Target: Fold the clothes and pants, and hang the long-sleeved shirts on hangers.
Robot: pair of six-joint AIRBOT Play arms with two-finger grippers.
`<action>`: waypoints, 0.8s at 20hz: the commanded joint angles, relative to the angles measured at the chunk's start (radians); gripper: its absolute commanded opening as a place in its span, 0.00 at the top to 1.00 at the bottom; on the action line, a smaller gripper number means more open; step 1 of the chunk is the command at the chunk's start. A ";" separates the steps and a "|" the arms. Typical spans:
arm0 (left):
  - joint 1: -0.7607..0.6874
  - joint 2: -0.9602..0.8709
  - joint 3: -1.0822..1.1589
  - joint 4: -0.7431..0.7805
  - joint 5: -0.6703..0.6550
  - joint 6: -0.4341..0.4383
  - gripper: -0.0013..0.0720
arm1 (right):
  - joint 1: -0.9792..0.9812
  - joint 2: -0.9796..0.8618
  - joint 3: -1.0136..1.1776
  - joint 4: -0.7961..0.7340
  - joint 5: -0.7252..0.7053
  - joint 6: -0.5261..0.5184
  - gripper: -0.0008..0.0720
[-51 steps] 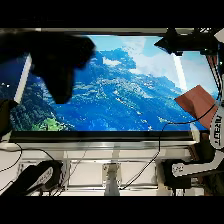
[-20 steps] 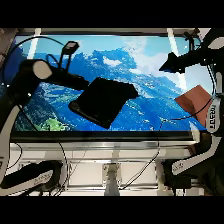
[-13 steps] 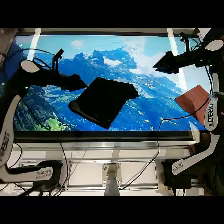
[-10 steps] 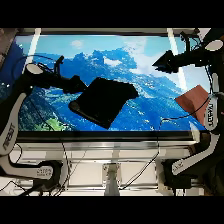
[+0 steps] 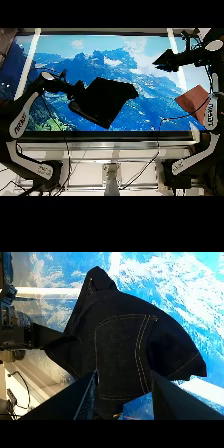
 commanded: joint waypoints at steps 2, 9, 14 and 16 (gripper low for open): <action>-0.030 -0.010 0.000 -0.024 0.140 -0.044 0.58 | 0.000 0.000 0.000 0.000 -0.004 0.000 0.44; -0.032 -0.010 0.000 -0.026 0.228 -0.066 0.82 | 0.000 0.000 0.000 0.000 -0.008 0.000 0.44; -0.016 0.026 0.005 -0.021 0.175 0.064 0.97 | 0.015 -0.017 0.000 -0.054 -0.057 0.010 0.44; -0.005 0.096 0.005 0.039 0.085 0.127 0.97 | 0.033 -0.058 0.000 -0.065 -0.057 0.011 0.44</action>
